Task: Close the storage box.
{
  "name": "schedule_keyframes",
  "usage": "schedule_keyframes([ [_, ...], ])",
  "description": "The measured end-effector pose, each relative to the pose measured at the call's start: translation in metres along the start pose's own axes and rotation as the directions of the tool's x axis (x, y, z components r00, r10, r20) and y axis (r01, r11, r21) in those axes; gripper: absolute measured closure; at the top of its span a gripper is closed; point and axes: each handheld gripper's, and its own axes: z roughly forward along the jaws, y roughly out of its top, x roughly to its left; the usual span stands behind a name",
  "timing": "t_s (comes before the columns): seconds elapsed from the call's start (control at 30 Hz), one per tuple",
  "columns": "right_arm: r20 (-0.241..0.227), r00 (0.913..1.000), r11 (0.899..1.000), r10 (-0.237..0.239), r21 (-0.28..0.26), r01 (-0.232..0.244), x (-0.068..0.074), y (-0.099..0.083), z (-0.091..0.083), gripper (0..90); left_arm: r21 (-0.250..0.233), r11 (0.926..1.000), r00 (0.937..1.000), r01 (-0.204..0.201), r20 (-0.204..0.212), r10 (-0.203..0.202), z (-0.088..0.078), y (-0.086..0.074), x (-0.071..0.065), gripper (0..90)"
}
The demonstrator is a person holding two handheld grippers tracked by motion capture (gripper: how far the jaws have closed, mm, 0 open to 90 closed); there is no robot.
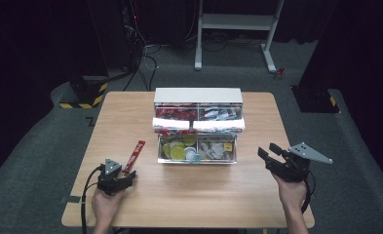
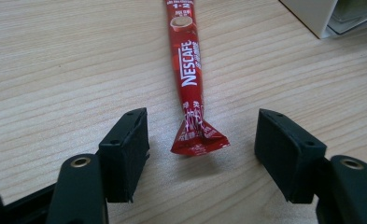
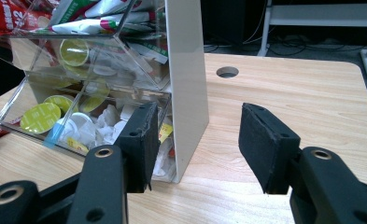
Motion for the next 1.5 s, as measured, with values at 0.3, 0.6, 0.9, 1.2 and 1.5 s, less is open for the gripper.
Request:
schedule_keyframes([
  [0.3, 0.015, 0.9998, 1.000, 0.014, 0.020, -0.014, -0.004, -0.013, 0.009, 50.8, 0.001, 1.0000, 1.0000, -0.001, 0.002, 0.001, 0.000, 0.000, 0.000, 34.9],
  [0.6, 0.072, 0.9971, 0.997, 0.026, 0.067, -0.031, -0.009, -0.030, 0.024, 51.8, 0.001, 1.0000, 1.0000, -0.001, 0.004, 0.001, 0.000, 0.000, 0.000, 34.0],
  [0.9, 0.104, 0.9938, 0.991, 0.040, 0.123, -0.052, -0.024, -0.040, 0.043, 51.9, 0.002, 1.0000, 1.0000, -0.007, 0.005, 0.007, 0.000, 0.000, 0.000, 33.4],
  [1.2, 0.130, 0.9906, 0.983, 0.044, 0.171, -0.066, -0.031, -0.051, 0.059, 51.4, 0.002, 1.0000, 1.0000, -0.007, 0.006, 0.007, 0.000, 0.000, 0.000, 33.3],
  [1.5, 0.176, 0.9844, 0.971, 0.009, 0.232, -0.051, -0.034, -0.060, 0.076, 49.2, 0.002, 1.0000, 1.0000, -0.007, 0.006, 0.007, 0.000, 0.000, 0.000, 33.3],
])
